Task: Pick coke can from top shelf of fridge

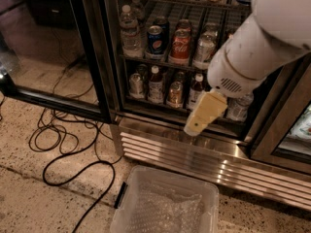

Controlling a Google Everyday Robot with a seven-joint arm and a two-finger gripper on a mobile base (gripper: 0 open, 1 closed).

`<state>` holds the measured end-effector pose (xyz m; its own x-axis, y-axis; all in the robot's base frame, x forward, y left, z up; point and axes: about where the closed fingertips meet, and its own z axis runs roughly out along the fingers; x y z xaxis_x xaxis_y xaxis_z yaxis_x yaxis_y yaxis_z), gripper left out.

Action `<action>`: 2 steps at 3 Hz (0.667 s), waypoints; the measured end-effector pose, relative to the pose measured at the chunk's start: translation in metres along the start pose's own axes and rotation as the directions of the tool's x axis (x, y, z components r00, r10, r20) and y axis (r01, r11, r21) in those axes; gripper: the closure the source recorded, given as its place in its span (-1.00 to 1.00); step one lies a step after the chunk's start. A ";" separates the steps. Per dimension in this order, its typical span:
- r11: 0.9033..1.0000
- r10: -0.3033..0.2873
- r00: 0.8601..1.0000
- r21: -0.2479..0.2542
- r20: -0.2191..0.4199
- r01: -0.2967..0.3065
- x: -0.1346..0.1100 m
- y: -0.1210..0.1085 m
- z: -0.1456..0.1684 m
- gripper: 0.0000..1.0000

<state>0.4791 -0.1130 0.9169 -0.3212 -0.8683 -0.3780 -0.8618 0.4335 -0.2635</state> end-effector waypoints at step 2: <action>0.984 0.161 0.987 0.075 0.021 -0.162 -0.023 -0.008 0.028 -1.00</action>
Offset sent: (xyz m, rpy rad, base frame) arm 0.0213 0.0198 -0.0134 0.0099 -0.0356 -0.0816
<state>0.5041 -0.0897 0.9030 -0.4470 -0.7821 -0.4342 -0.7667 0.5850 -0.2645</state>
